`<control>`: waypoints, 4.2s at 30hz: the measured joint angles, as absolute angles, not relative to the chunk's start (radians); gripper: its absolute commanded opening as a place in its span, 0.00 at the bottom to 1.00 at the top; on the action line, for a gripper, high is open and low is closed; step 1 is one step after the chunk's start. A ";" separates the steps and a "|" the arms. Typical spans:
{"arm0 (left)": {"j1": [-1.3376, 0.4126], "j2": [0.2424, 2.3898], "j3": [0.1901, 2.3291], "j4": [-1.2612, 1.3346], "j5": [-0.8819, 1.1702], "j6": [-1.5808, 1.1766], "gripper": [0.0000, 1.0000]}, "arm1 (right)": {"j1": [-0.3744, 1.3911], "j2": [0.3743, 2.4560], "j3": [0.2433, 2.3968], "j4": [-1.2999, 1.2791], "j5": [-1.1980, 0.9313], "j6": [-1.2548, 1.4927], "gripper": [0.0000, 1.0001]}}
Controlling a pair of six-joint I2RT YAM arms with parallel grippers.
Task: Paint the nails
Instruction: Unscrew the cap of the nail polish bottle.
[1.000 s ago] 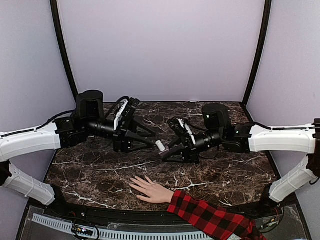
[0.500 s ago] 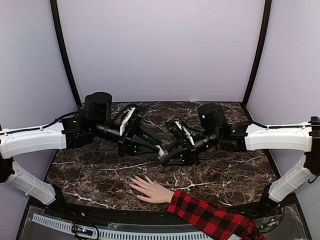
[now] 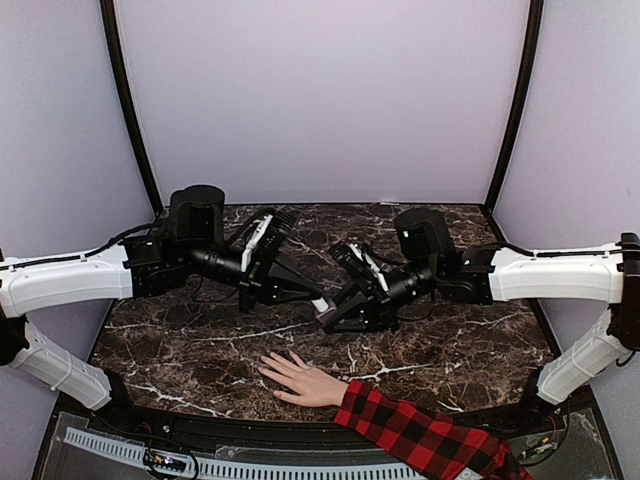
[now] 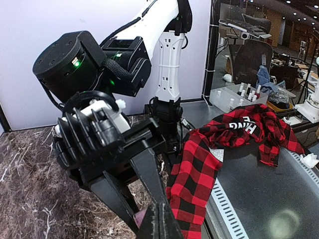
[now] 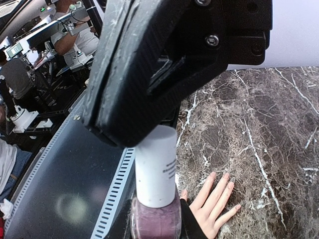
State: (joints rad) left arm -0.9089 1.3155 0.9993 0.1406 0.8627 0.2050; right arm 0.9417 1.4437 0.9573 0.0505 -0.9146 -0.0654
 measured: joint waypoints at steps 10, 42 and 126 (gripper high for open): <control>-0.913 1.296 0.976 0.161 0.820 0.175 0.33 | 0.926 1.444 0.958 0.056 -0.903 -0.039 0.00; -0.913 1.313 0.971 0.162 0.778 0.168 0.30 | 0.942 1.457 1.021 0.000 -0.927 -0.091 0.00; -0.853 1.314 0.947 0.341 0.811 -0.109 0.46 | 0.937 1.468 1.026 0.083 -0.772 -0.049 0.00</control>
State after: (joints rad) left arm -0.8528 1.3144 0.9466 0.3412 0.8112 -0.1085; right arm 0.9367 1.4677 1.0264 0.0826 -0.7719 -0.0494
